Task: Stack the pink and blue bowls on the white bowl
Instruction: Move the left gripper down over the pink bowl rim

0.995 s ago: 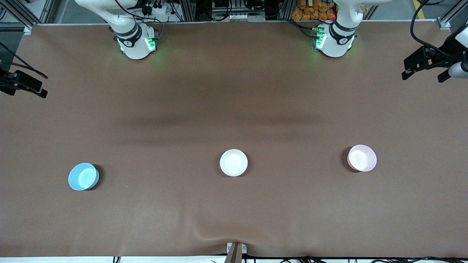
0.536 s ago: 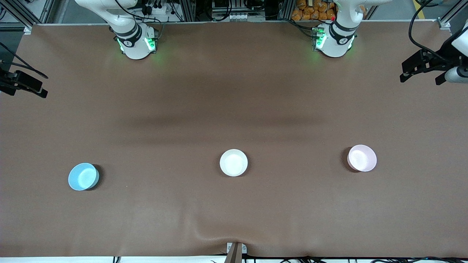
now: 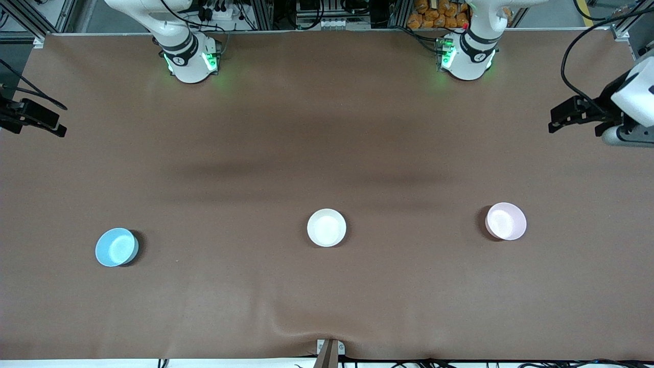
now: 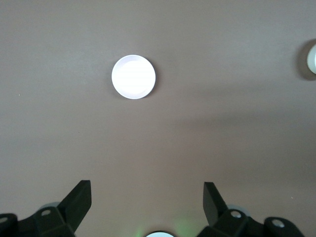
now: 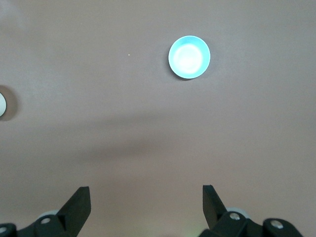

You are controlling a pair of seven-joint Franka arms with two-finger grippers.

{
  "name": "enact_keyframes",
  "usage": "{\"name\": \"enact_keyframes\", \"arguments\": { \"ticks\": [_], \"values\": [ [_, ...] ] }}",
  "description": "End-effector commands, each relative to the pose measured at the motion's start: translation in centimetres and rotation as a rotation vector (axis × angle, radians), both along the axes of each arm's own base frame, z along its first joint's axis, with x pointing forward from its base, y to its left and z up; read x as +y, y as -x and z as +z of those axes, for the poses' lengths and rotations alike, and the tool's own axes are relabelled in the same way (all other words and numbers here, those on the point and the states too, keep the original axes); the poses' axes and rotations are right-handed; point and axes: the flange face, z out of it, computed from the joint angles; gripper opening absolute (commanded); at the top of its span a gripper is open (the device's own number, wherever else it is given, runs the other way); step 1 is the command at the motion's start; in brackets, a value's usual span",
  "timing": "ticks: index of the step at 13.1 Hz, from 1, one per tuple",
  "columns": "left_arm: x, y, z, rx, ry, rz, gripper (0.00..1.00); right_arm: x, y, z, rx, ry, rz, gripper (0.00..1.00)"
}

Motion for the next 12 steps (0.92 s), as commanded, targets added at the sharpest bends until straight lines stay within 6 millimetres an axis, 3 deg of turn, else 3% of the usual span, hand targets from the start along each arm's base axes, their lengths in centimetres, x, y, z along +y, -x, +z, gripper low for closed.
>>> {"name": "enact_keyframes", "arguments": {
  "ticks": [1,4,5,8,11,12],
  "values": [
    [1.9,-2.4,-2.8,0.009,-0.015,0.012,1.00,-0.1,0.2,0.6,0.001,0.002,-0.003,1.00],
    [2.7,-4.6,-7.3,0.008,-0.064,0.008,1.00,-0.1,0.2,0.6,0.001,0.004,-0.005,1.00],
    [4.0,-4.9,-9.0,-0.002,-0.064,0.021,1.00,-0.2,0.2,0.6,0.001,0.004,-0.005,1.00],
    [4.3,-5.4,-14.2,-0.046,-0.060,-0.011,1.00,-0.1,0.2,0.6,0.001,0.001,-0.005,1.00],
    [8.1,-7.1,-20.9,-0.052,-0.049,-0.069,1.00,0.0,0.2,0.6,0.001,-0.001,-0.005,1.00],
    [9.1,-7.4,-22.3,-0.053,-0.048,-0.060,1.00,0.0,0.1,0.6,0.000,0.000,-0.005,1.00]
  ]
}}
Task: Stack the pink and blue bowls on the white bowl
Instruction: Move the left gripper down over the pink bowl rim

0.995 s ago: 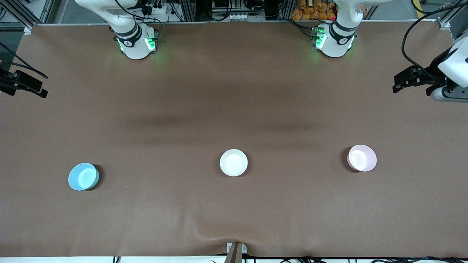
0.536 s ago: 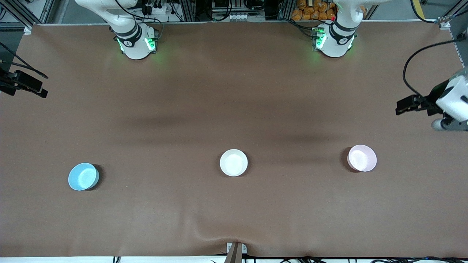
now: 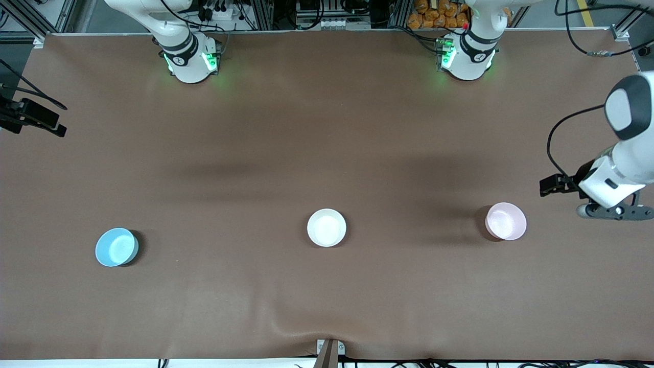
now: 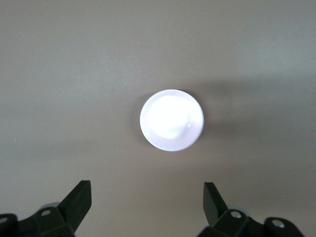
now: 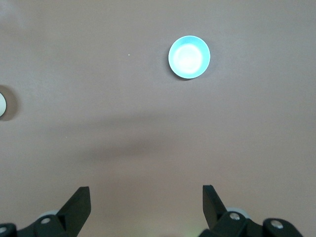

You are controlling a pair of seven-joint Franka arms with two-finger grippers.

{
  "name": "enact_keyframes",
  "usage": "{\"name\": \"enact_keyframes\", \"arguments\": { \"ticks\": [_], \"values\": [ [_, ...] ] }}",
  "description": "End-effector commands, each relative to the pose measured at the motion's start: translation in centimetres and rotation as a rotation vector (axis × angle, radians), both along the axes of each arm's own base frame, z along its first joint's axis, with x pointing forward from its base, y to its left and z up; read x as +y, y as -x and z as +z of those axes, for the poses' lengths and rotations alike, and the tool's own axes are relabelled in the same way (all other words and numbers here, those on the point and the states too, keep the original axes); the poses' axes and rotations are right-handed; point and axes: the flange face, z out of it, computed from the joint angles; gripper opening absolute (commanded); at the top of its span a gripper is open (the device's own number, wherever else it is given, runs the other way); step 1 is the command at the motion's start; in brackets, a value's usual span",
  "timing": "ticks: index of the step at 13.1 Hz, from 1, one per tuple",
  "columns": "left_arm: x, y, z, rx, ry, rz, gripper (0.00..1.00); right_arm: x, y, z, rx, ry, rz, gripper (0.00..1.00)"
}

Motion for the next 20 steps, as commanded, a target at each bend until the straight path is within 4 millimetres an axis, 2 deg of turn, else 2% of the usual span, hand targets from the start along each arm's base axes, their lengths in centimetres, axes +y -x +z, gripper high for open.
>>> {"name": "enact_keyframes", "arguments": {
  "ticks": [1,3,4,7,8,10,14,15,17,19,20],
  "values": [
    [2.2,-1.2,-4.5,0.002,-0.004,-0.020,1.00,0.0,0.1,0.5,0.003,-0.002,-0.006,1.00],
    [3.4,-1.8,-7.9,-0.006,-0.001,-0.006,1.00,0.8,0.0,0.2,0.007,-0.007,0.008,1.00],
    [3.3,-2.1,-9.4,-0.011,0.001,-0.007,0.98,1.0,-0.1,0.1,0.010,-0.004,0.014,1.00],
    [3.0,-2.6,-13.9,-0.024,0.005,-0.017,0.81,1.3,-0.2,-0.3,0.021,-0.005,0.021,1.00],
    [2.7,-2.5,-14.3,-0.018,0.007,-0.029,0.76,1.3,-0.2,-0.4,0.027,-0.005,0.024,1.00],
    [2.5,-2.3,-15.6,-0.001,0.010,-0.043,0.57,2.2,-0.6,-1.1,0.039,0.000,0.037,1.00],
    [2.4,-2.4,-18.2,-0.003,0.015,-0.045,0.53,3.4,0.0,-1.7,0.104,0.005,0.066,1.00],
    [2.2,-2.4,-18.3,-0.003,0.016,-0.048,0.51,3.1,0.0,-1.9,0.112,0.023,0.063,1.00],
    [2.1,-2.7,-20.2,-0.021,0.016,-0.052,0.51,1.4,0.8,-2.2,0.175,0.044,0.038,1.00],
    [2.1,-2.7,-20.6,-0.029,0.017,-0.052,0.37,0.7,0.9,-2.1,0.172,0.037,0.031,1.00],
    [2.2,-2.7,-20.5,-0.031,0.016,-0.052,0.24,0.5,1.2,-1.9,0.171,0.037,0.027,1.00]
  ]
}}
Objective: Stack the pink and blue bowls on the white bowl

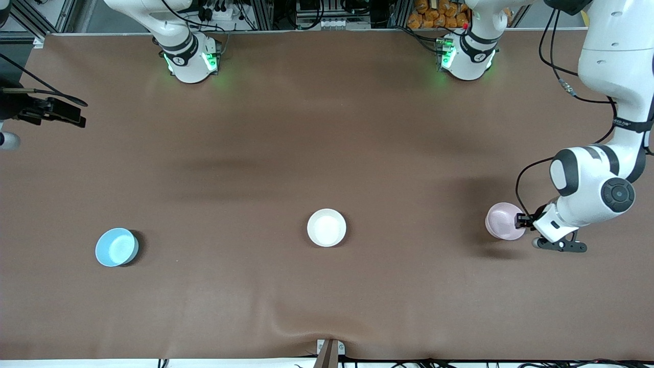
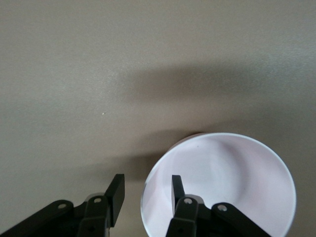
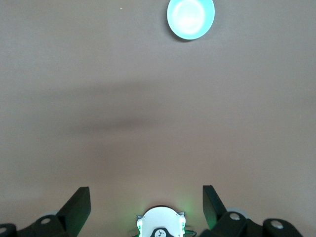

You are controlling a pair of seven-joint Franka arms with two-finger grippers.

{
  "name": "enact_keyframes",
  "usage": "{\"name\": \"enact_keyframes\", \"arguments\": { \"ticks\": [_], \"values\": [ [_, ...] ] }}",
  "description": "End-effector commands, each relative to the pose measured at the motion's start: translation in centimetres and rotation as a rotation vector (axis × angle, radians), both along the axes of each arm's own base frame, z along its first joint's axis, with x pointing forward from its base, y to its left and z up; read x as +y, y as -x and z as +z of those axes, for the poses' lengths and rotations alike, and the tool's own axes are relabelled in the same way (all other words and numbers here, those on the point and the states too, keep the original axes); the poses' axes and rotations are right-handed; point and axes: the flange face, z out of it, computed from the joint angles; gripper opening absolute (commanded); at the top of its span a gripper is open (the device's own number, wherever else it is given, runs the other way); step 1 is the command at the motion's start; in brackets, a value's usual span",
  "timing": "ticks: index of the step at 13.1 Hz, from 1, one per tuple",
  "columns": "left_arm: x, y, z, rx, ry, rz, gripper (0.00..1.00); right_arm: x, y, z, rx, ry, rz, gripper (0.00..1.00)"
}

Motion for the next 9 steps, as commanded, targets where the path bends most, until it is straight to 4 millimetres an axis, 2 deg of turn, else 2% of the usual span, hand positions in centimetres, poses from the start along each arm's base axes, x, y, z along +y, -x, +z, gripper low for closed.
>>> {"name": "enact_keyframes", "arguments": {
  "ticks": [1,3,4,5,8,9],
  "values": [
    [0.1,-0.1,0.5,-0.015,-0.009,-0.024,0.12,-1.3,1.2,1.0,0.007,0.010,-0.014,1.00],
    [0.1,-0.1,1.3,-0.018,-0.009,-0.024,0.10,-2.9,5.2,5.4,-0.036,-0.018,-0.013,1.00],
    [0.1,-0.1,1.7,-0.008,-0.009,-0.025,0.04,-3.4,7.7,7.7,-0.058,-0.054,0.029,1.00],
    [0.0,-0.1,2.0,-0.003,-0.007,-0.027,0.00,-3.3,9.1,8.9,-0.064,-0.065,0.062,1.00],
    [-1.5,-0.1,3.2,0.003,0.017,-0.030,0.00,-3.3,9.7,9.0,-0.030,-0.072,0.065,1.00],
    [-2.6,-0.2,4.3,0.003,0.024,-0.036,0.00,-3.0,10.1,9.0,-0.007,-0.075,0.072,1.00]
  ]
}}
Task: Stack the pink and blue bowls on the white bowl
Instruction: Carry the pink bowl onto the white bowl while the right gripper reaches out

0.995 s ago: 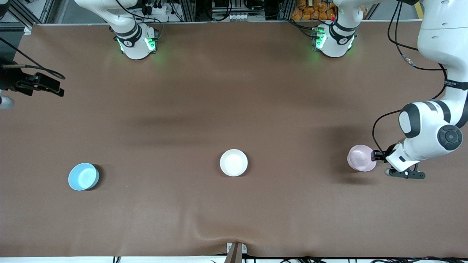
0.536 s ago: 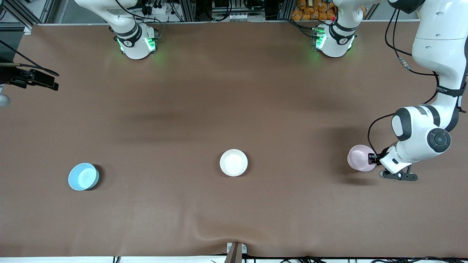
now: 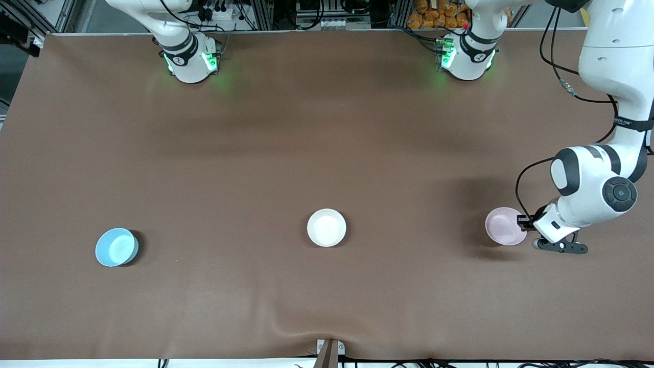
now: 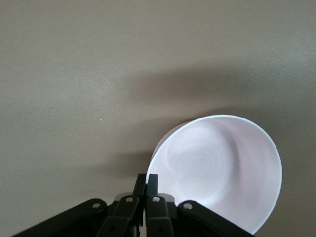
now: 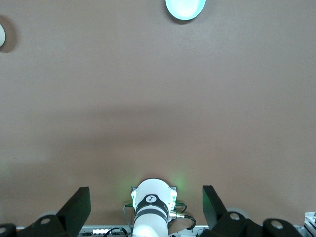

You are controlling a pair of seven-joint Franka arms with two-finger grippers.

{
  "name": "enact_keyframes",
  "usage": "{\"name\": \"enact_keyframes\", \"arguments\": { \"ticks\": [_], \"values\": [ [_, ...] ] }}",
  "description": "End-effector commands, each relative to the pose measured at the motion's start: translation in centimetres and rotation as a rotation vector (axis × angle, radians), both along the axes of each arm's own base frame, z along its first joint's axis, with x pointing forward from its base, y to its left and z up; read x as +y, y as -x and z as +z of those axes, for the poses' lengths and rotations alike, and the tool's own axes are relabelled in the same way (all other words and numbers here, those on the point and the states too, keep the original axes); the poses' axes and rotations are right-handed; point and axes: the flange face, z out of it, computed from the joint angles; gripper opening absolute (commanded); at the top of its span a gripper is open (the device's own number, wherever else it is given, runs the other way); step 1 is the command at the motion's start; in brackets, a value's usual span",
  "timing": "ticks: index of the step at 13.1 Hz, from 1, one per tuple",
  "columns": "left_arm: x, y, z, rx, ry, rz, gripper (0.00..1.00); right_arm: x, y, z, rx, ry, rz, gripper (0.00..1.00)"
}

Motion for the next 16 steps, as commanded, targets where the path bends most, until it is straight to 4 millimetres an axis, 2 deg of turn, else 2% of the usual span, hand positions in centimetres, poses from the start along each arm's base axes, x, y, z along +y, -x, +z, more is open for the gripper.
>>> {"name": "enact_keyframes", "arguments": {
  "ticks": [1,2,3,4,5,6,9,11,12,13,15,16],
  "values": [
    [-2.6,0.0,3.1,0.008,0.025,-0.007,0.00,1.0,-0.1,-1.1,0.057,-0.021,0.037,1.00],
    [-4.0,-0.3,4.5,0.018,0.046,0.031,0.00,1.6,-0.3,-1.5,0.069,-0.013,0.050,1.00],
    [-5.7,-0.9,5.9,0.031,0.057,0.054,0.00,2.6,-1.7,-3.4,0.110,0.014,0.059,1.00],
    [-7.6,-1.3,7.1,0.037,0.067,0.073,0.00,2.0,-5.0,-8.0,0.208,0.076,0.049,1.00],
    [-9.6,-1.6,7.9,0.031,0.076,0.080,0.00,1.2,-7.4,-11.6,0.274,0.119,0.042,1.00],
    [-11.6,-1.6,8.4,0.027,0.082,0.086,0.00,0.8,-9.0,-14.1,0.296,0.118,0.042,1.00],
    [-18.4,-1.8,11.3,0.009,0.091,0.116,0.00,0.8,-10.2,-15.0,0.249,0.125,0.047,1.00],
    [-24.5,-1.2,12.9,0.013,0.086,0.188,0.00,-2.8,-10.6,-17.4,0.257,0.115,-0.012,1.00],
    [-28.6,-0.2,12.9,0.019,0.085,0.198,0.00,-4.1,-10.9,-18.7,0.260,0.110,-0.034,1.00],
    [-31.4,0.1,13.0,0.018,0.091,0.228,0.00,-5.3,-11.7,-20.3,0.263,0.110,-0.048,1.00],
    [-35.2,0.5,12.1,0.029,0.105,0.259,0.00,-7.3,-13.1,-24.3,0.298,0.105,-0.072,1.00],
    [-38.1,0.9,12.1,0.030,0.125,0.268,0.00,-9.0,-13.4,-26.4,0.330,0.095,-0.097,1.00]
  ]
}}
